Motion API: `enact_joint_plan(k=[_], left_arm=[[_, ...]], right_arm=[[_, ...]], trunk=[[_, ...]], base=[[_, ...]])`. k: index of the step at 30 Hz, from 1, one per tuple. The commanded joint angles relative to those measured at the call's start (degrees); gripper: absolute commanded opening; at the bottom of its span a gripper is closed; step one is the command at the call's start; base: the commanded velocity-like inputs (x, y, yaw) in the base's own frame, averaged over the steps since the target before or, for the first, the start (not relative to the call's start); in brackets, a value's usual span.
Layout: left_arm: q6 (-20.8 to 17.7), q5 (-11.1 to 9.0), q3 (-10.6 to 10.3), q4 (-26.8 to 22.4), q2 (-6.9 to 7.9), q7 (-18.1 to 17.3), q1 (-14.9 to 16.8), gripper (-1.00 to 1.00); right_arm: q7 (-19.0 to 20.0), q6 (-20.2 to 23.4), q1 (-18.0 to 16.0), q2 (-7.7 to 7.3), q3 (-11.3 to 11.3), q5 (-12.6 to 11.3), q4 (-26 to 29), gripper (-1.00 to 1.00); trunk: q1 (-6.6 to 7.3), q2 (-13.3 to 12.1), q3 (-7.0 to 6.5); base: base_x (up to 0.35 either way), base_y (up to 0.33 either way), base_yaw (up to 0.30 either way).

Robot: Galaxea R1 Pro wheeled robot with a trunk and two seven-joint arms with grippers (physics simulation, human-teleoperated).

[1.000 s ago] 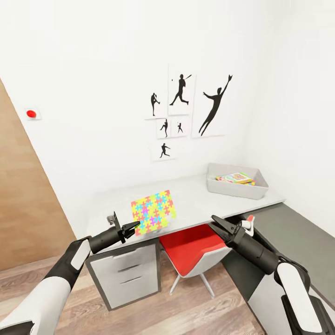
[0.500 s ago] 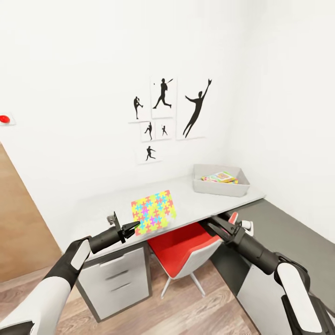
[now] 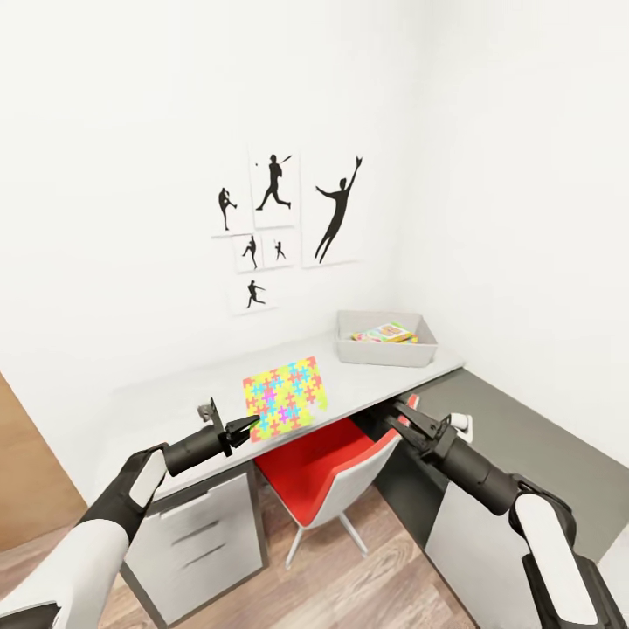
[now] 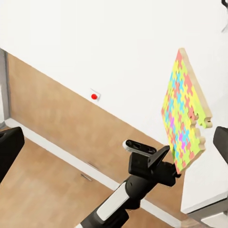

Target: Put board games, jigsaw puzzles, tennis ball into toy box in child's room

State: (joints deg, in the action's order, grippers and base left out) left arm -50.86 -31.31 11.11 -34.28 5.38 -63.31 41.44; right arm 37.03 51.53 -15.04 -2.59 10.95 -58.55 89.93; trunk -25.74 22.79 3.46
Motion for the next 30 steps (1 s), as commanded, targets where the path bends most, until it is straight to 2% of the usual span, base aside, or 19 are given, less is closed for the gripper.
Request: enact_joint_plan(k=[1, 6, 22, 30], left_arm=[[-0.3, -0.1, 0.1, 0.0, 0.02, -0.1, 0.0, -1.0], [-0.2, 0.0, 0.1, 0.0, 0.06, -0.1, 0.0, -1.0], [0.0, 0.0, 0.1, 0.0, 0.01, -0.1, 0.0, -1.0], [0.1, 0.0, 0.1, 0.0, 0.05, -0.1, 0.0, -1.0]], right_arm=[[0.1, 0.3, -0.1, 0.15, 0.1, 0.0, 0.0, 1.0], [0.2, 0.1, -0.1, 0.57, 0.1, 0.1, 0.1, 1.0], [0.2, -0.2, -0.1, 0.65, 0.1, 0.1, 0.2, 1.0], [0.1, -0.3, -0.1, 0.66, 0.1, -0.1, 0.2, 1.0]], trunk=[[-0.04, 0.1, 0.06], [-0.04, 0.1, -0.28], [-0.04, 0.1, -1.38], [-0.04, 0.1, -1.59]], base=[[0.0, 0.0, -0.208], [0.0, 0.0, -0.208], [0.0, 0.0, -0.205], [0.0, 0.0, -0.072]])
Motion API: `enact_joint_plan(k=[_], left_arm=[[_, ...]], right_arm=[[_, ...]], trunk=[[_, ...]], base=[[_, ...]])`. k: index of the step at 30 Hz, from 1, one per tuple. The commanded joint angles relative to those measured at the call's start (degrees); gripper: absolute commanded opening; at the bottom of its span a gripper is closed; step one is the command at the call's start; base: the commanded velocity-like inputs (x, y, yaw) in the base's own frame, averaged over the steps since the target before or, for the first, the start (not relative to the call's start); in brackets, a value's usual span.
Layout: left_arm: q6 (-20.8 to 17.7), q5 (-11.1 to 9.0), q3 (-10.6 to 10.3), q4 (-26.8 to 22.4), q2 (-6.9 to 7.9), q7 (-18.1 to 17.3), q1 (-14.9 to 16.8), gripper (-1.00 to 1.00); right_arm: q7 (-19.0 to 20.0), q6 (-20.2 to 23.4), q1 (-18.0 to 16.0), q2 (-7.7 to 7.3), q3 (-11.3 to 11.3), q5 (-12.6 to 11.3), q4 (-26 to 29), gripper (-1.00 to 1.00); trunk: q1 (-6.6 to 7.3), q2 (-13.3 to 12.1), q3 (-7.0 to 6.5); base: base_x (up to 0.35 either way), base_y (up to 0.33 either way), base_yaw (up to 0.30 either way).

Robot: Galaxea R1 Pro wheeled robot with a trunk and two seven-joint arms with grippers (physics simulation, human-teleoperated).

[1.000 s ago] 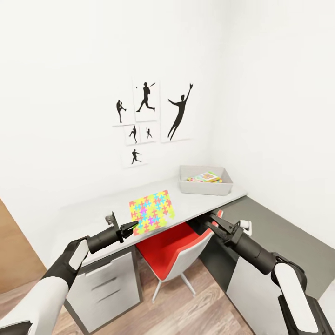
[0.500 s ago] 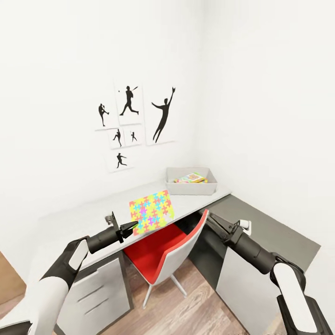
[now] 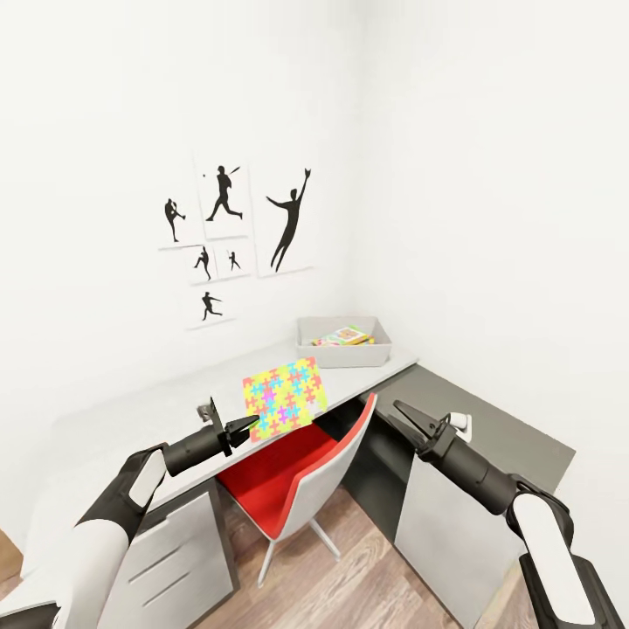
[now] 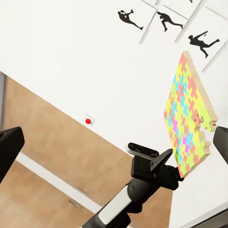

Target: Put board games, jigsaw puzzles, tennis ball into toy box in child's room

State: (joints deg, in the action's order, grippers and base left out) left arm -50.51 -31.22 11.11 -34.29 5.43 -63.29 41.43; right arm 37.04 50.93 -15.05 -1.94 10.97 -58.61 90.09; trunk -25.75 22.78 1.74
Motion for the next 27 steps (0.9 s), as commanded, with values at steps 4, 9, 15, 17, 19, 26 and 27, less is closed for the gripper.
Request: enact_joint_plan(k=[4, 9, 15, 17, 19, 26, 27], left_arm=[[-0.3, -0.1, 0.1, 0.0, 0.0, -0.1, 0.1, -1.0], [-0.3, -0.1, 0.1, 0.0, 0.01, -0.1, 0.1, -1.0], [-0.3, -0.1, 0.1, 0.0, -0.04, -0.1, 0.1, -1.0], [-0.3, -0.1, 0.1, 0.0, -0.03, -0.1, 0.0, -1.0], [-0.3, -0.1, 0.1, 0.0, 0.0, -0.1, 0.0, -1.0], [-0.2, -0.2, 0.5, -0.3, 0.13, -0.2, -0.2, -1.0], [-0.2, -0.2, 0.5, -0.6, 0.15, -0.2, -0.2, -1.0]], right_arm=[[0.0, 0.2, -0.1, 0.02, 0.0, 0.0, 0.0, 1.0], [0.0, 0.2, -0.1, 0.15, 0.0, 0.1, 0.0, 1.0], [0.0, 0.2, -0.1, 0.39, 0.0, 0.1, 0.0, 1.0], [0.0, 0.2, -0.1, 0.46, 0.0, 0.1, -0.1, 1.0], [0.0, 0.2, -0.1, 0.5, 0.0, 0.1, -0.2, 1.0], [0.0, 0.2, -0.1, 0.53, -0.1, 0.2, -0.9, 1.0], [0.0, 0.2, -0.1, 0.53, -0.1, 0.2, -0.9, 1.0]], trunk=[[-0.04, 0.1, 0.13], [-0.04, 0.1, 0.13], [-0.04, 0.1, 0.21], [-0.04, 0.1, 0.33], [-0.04, 0.1, 0.49], [-0.04, 0.1, 1.13], [-0.04, 0.1, 1.22]], base=[[0.0, 0.0, -0.004], [0.0, 0.0, -0.001], [0.0, 0.0, 0.0], [0.0, 0.0, 0.0], [0.0, 0.0, 0.0], [0.001, 0.0, 0.0], [0.05, 0.011, 0.0]])
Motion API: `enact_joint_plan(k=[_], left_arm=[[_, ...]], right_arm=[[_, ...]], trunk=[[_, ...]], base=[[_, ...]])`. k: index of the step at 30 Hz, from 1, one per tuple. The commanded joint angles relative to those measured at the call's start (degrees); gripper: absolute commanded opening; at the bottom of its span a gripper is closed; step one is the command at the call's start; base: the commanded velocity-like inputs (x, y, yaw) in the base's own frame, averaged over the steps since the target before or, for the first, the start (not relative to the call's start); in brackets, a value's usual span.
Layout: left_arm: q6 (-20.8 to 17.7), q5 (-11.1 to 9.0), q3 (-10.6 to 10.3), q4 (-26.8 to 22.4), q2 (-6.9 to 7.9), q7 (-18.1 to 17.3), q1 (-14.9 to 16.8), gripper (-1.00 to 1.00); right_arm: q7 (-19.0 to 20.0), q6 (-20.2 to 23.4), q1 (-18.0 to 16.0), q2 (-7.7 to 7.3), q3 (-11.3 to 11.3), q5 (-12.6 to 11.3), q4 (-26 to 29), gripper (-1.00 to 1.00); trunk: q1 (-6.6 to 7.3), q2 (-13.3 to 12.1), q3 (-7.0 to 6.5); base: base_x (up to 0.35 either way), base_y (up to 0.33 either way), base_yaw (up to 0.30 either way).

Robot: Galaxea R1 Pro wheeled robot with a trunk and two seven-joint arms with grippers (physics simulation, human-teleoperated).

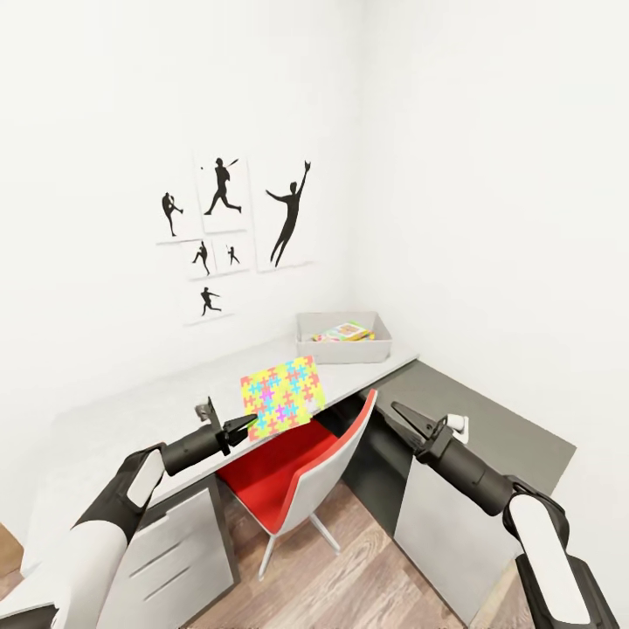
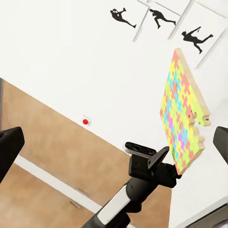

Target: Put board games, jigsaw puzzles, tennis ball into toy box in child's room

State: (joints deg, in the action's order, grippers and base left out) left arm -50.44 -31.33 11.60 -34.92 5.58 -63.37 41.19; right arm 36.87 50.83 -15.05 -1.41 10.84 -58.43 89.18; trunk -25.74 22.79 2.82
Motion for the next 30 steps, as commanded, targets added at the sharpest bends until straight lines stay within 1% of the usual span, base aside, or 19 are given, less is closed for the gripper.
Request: enact_joint_plan(k=[1, 8, 12, 15, 18, 22, 30], left_arm=[[-0.3, 0.0, 0.0, -0.3, 0.03, -0.1, 0.0, -1.0], [-0.3, 0.0, -0.2, -1.0, 0.16, -0.1, 0.0, -1.0], [-0.3, 0.0, -0.2, -1.0, 0.21, -0.1, 0.0, -1.0], [-0.3, 0.0, -0.2, -1.0, 0.21, -0.1, 0.0, -1.0], [-0.3, 0.0, -0.2, -1.0, 0.22, -0.1, 0.0, -1.0], [-0.3, 0.0, -0.1, -1.0, 0.22, -0.1, 0.0, -1.0], [-0.4, 0.0, 0.1, -1.0, 0.34, -0.1, 0.0, -1.0]], right_arm=[[0.1, 0.3, -0.1, 0.01, 0.1, 0.0, 0.0, 1.0], [0.2, 0.2, -0.1, 0.01, 0.1, -0.1, 0.0, 1.0], [0.4, -1.8, -0.1, -0.05, 0.1, -0.1, 0.0, 1.0], [0.3, -2.4, -0.1, -0.06, -0.1, -0.1, 0.1, 1.0], [0.3, -2.6, -0.1, -0.12, -1.6, 0.0, 0.1, 1.0], [0.3, -2.9, -0.1, -0.09, -2.8, 0.0, 0.0, 1.0], [0.2, -3.0, -0.1, -0.05, -3.7, 0.2, 0.0, 1.0]], trunk=[[-0.04, 0.1, 0.23], [-0.04, 0.1, 0.89], [-0.04, 0.1, 1.26], [-0.04, 0.1, 1.55], [-0.04, 0.1, 1.83], [-0.04, 0.1, 2.13], [-0.04, 0.1, 2.23]], base=[[0.117, 0.057, 0.0], [0.186, 0.093, 0.0], [0.049, 0.019, 0.0], [0.011, 0.004, 0.0], [0.004, 0.001, -0.012], [0.002, 0.0, -0.051], [0.112, 0.059, -0.009]])
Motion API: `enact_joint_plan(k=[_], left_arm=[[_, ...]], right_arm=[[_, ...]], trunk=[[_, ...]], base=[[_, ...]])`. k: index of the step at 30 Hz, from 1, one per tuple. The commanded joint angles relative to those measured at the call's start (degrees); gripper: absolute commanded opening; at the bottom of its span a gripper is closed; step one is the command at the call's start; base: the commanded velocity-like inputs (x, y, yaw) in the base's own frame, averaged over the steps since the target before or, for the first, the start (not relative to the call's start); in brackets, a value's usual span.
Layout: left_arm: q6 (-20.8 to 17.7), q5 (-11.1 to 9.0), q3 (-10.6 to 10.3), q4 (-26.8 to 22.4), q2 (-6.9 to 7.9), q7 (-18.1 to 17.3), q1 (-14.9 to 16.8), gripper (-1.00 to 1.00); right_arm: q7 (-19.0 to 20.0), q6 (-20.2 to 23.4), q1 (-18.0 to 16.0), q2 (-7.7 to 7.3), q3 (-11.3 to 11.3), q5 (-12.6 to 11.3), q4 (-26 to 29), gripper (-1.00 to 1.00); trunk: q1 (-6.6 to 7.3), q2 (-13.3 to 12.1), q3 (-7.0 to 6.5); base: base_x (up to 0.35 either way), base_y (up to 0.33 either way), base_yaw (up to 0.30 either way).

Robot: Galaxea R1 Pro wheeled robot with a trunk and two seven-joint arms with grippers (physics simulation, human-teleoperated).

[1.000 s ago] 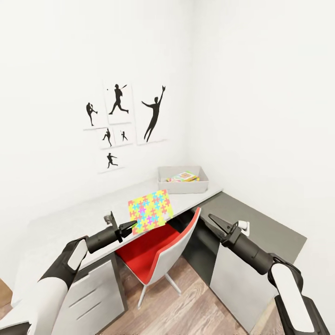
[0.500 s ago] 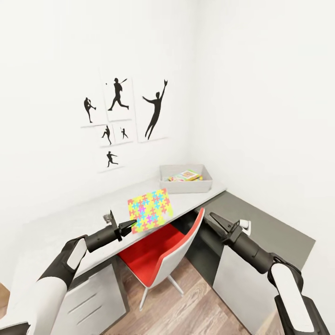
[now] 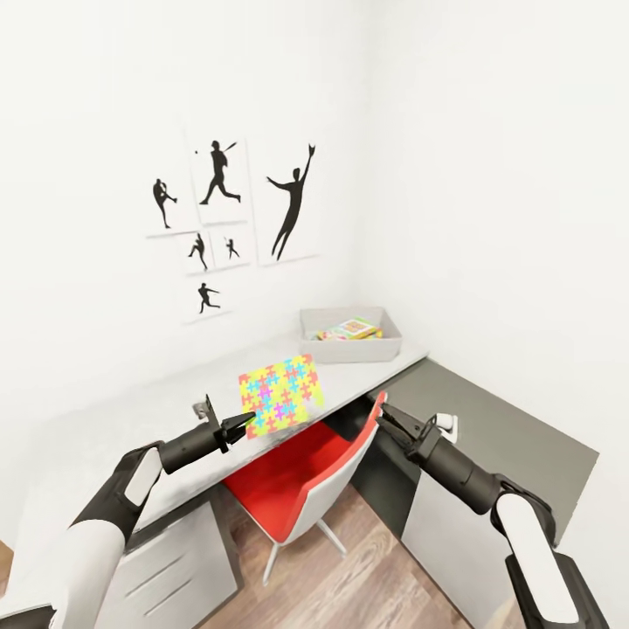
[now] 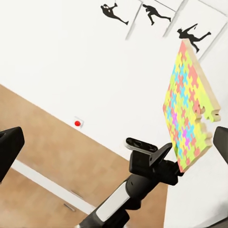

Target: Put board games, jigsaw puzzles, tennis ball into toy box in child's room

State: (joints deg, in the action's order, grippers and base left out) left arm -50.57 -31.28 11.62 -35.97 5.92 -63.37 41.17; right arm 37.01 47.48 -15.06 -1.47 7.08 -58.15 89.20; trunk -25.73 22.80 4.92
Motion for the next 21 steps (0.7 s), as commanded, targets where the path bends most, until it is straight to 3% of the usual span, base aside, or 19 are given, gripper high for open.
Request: enact_joint_plan(k=[1, 10, 21], left_arm=[[-0.3, -0.1, 0.0, 0.0, 0.15, -0.1, 0.1, -1.0], [-0.3, -0.2, 0.0, -0.2, 0.66, -0.1, 0.1, -1.0], [-0.2, -0.2, 0.0, -0.5, 0.74, -0.1, 0.0, -1.0]], right_arm=[[0.0, 0.3, -0.1, 0.03, -0.3, 0.1, 0.0, 1.0], [0.0, 0.3, -0.1, -0.02, -0.8, 0.9, 0.0, 1.0], [0.0, 0.3, -0.1, 0.01, -0.9, 1.0, -0.1, 1.0]], trunk=[[-0.05, 0.1, 0.13], [-0.05, 0.1, 0.13], [-0.05, 0.1, 0.13]], base=[[0.186, 0.169, -0.001], [0.149, 0.15, -0.017], [0.009, 0.009, -0.216]])
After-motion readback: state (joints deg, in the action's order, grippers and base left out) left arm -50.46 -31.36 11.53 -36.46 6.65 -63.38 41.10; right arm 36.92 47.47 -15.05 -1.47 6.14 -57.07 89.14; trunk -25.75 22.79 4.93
